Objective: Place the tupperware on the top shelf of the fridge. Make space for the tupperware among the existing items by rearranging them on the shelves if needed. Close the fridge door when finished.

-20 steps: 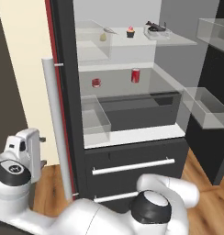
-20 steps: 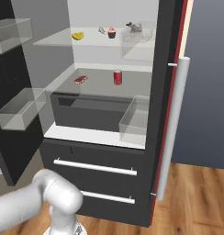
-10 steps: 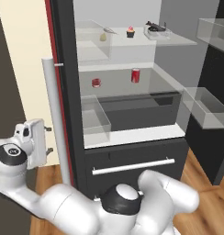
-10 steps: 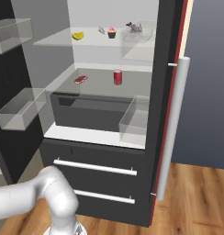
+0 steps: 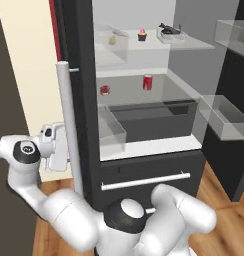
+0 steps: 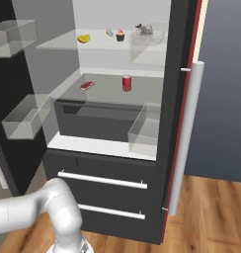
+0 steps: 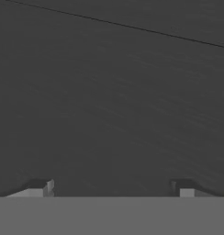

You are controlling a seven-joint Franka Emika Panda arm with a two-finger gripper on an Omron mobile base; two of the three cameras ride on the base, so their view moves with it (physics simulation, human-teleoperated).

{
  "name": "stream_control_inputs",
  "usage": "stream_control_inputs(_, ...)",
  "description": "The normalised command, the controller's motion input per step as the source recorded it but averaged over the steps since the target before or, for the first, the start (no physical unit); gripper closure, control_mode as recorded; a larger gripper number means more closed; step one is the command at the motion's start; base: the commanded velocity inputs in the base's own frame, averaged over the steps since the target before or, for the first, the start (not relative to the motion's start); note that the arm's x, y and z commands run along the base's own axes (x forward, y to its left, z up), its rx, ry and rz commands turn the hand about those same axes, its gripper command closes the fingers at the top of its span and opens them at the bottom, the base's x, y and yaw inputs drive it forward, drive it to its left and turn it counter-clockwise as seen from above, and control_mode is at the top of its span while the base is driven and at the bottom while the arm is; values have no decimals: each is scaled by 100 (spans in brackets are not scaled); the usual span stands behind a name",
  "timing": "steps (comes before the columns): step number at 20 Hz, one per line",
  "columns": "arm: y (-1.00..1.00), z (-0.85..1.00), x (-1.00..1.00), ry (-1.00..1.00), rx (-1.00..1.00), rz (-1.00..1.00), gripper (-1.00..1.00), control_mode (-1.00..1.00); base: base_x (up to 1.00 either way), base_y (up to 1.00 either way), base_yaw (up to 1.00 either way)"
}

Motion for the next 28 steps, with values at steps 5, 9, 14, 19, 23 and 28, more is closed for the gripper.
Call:
stream_control_inputs(5, -100, -2, 24, 0, 0, -10, -100, -100, 0, 0, 0)
stream_control_inputs(9, -98, -3, 42, 0, 1, -2, -100, -100, 0, 0, 0)
stream_control_inputs(14, -71, -2, 66, 0, 4, 3, -100, -100, 0, 0, 0)
stream_control_inputs(19, -61, -8, 67, 0, 4, 16, -100, -100, 0, 0, 0)
stream_control_inputs(23, -58, -12, 75, 0, 6, 24, -100, -100, 0, 0, 0)
stream_control_inputs(28, -61, -8, 77, 0, 7, 34, -100, -100, 0, 0, 0)
